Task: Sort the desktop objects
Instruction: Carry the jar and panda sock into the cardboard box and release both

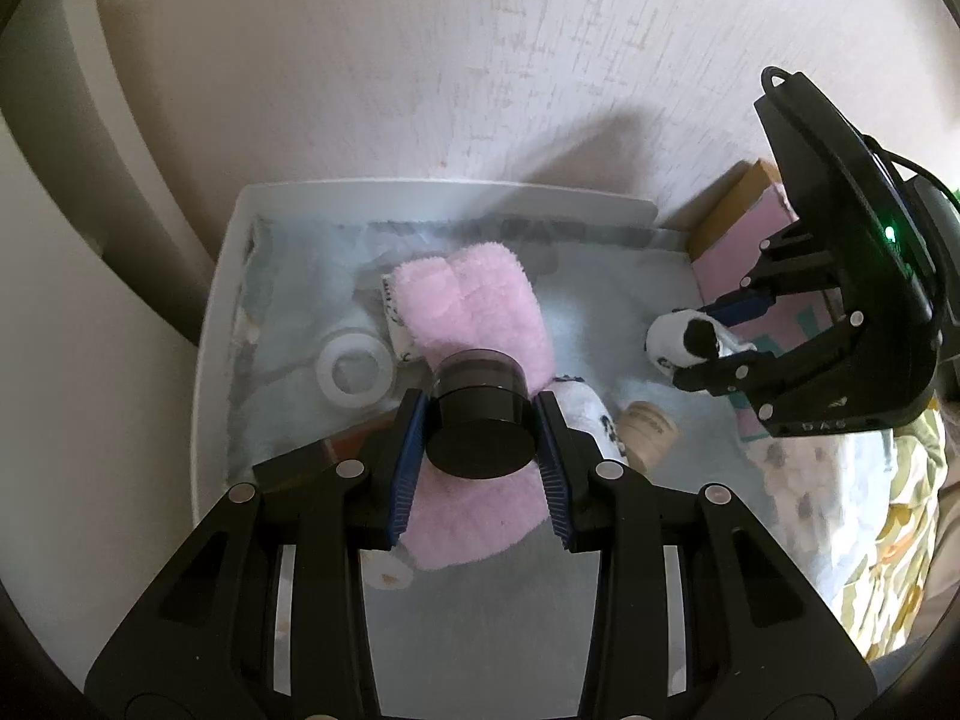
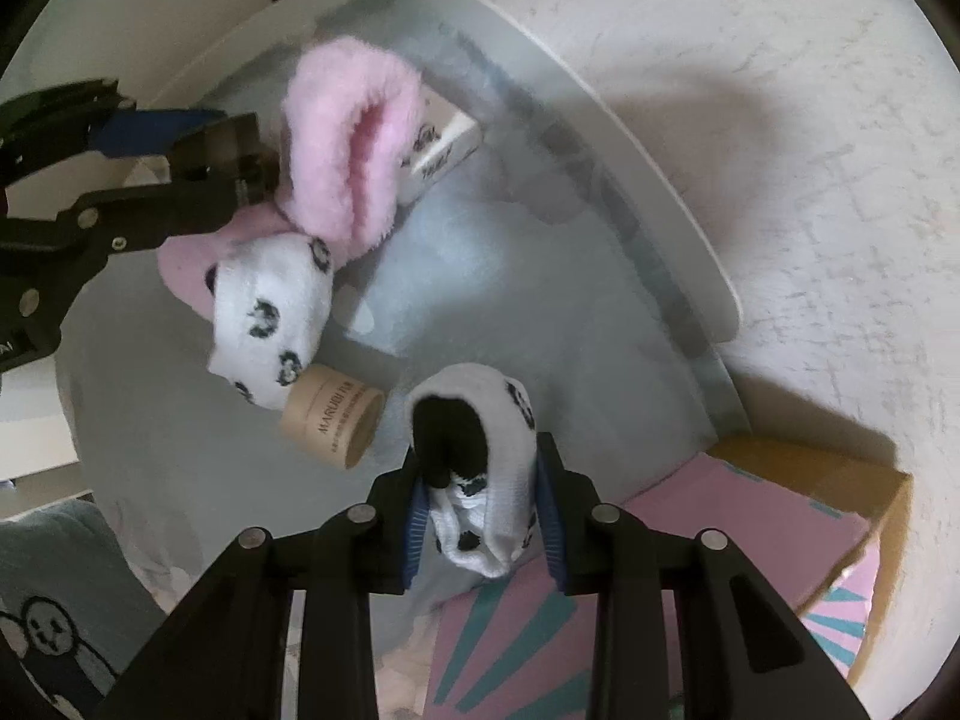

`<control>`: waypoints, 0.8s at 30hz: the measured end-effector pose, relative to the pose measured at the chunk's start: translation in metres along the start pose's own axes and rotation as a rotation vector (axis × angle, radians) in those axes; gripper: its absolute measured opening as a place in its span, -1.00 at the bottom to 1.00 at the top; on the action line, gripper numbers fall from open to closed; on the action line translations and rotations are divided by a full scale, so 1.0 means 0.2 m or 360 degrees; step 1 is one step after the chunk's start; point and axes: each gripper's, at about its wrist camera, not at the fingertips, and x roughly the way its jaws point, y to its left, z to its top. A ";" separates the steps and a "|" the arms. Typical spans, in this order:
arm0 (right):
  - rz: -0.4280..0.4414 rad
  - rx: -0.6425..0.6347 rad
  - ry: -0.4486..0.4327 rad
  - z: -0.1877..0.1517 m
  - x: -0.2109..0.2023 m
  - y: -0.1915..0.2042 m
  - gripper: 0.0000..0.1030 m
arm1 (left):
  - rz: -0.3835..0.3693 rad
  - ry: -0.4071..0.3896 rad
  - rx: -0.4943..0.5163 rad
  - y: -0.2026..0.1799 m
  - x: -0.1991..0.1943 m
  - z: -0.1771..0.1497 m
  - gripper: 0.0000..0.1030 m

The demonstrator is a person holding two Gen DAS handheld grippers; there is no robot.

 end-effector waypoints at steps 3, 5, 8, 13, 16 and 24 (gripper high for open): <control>0.0031 0.0036 -0.0027 -0.03 -0.06 -0.02 -0.42 | 0.0004 -0.0014 0.0009 -0.01 -0.07 0.01 -0.37; 0.0057 0.0067 -0.0058 -0.05 -0.11 -0.03 -0.42 | 0.0003 0.0012 0.0020 -0.04 -0.12 0.04 -0.37; 0.0115 0.0118 -0.0133 -0.09 -0.23 -0.04 -0.42 | 0.0011 -0.0010 0.0068 -0.10 -0.23 0.07 -0.37; 0.0168 0.0156 -0.0277 -0.07 -0.54 -0.01 -0.42 | 0.0025 -0.0116 0.0228 -0.23 -0.47 0.20 -0.37; 0.0251 0.0205 -0.0378 -0.06 -0.71 -0.01 -0.42 | -0.0019 -0.0186 0.0307 -0.34 -0.58 0.28 -0.37; 0.0166 0.0331 -0.0524 -0.33 -0.95 -0.16 -0.42 | -0.0084 -0.0253 0.0502 -0.69 -0.65 0.42 -0.37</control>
